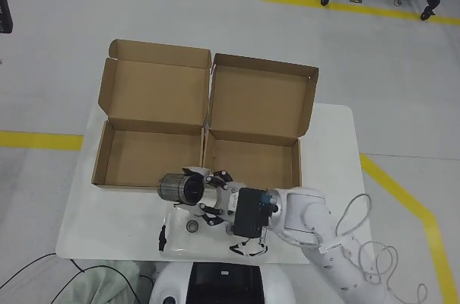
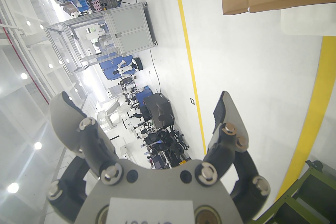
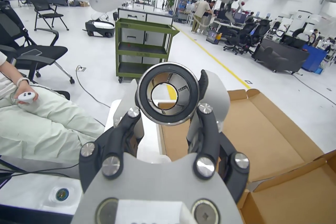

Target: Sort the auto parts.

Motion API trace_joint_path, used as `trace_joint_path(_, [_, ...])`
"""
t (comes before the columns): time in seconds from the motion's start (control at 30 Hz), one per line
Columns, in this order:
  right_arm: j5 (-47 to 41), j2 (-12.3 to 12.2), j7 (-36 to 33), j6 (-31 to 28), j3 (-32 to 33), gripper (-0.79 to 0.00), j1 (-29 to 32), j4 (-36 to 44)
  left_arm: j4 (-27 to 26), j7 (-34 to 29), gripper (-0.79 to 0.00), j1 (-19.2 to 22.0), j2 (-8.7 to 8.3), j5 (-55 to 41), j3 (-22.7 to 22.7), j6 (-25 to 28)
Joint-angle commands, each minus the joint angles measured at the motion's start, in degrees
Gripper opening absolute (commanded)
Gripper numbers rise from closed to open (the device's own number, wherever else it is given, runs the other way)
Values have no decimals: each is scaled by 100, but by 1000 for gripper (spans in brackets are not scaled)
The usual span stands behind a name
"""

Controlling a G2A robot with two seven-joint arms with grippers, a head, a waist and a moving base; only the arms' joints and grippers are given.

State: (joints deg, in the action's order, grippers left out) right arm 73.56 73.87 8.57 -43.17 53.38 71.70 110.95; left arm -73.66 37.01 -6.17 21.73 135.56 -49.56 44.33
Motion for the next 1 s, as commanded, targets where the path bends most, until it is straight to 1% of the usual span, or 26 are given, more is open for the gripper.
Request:
trace_joint_path(0.0, [-46, -31, 310, 28, 179, -785, 141, -39, 0, 0, 0, 0, 0, 0, 0, 0])
trace_joint_path(0.17, [-498, -92, 1095, -59, 632, -785, 409, -217, 0, 0, 0, 0, 0, 0, 0, 0])
trace_joint_path(0.3, [-1039, -121, 1875, -421, 916, -785, 552, -498, 0, 0, 0, 0, 0, 0, 0, 0])
trace_joint_path(0.4, [-1081, -157, 2277, -604, 1184, -785, 697, -575, 0, 0, 0, 0, 0, 0, 0, 0])
trace_joint_path(0.57, [-1024, -188, 2546, -645, 1392, -785, 891, -560, 0, 0, 0, 0, 0, 0, 0, 0])
trace_joint_path(0.77, [-1163, -181, 2802, -747, 1441, -785, 853, -725, 0, 0, 0, 0, 0, 0, 0, 0])
trace_joint_path(0.97, [-1089, -182, 2852, -730, 1486, -785, 854, -777, 0, 0, 0, 0, 0, 0, 0, 0])
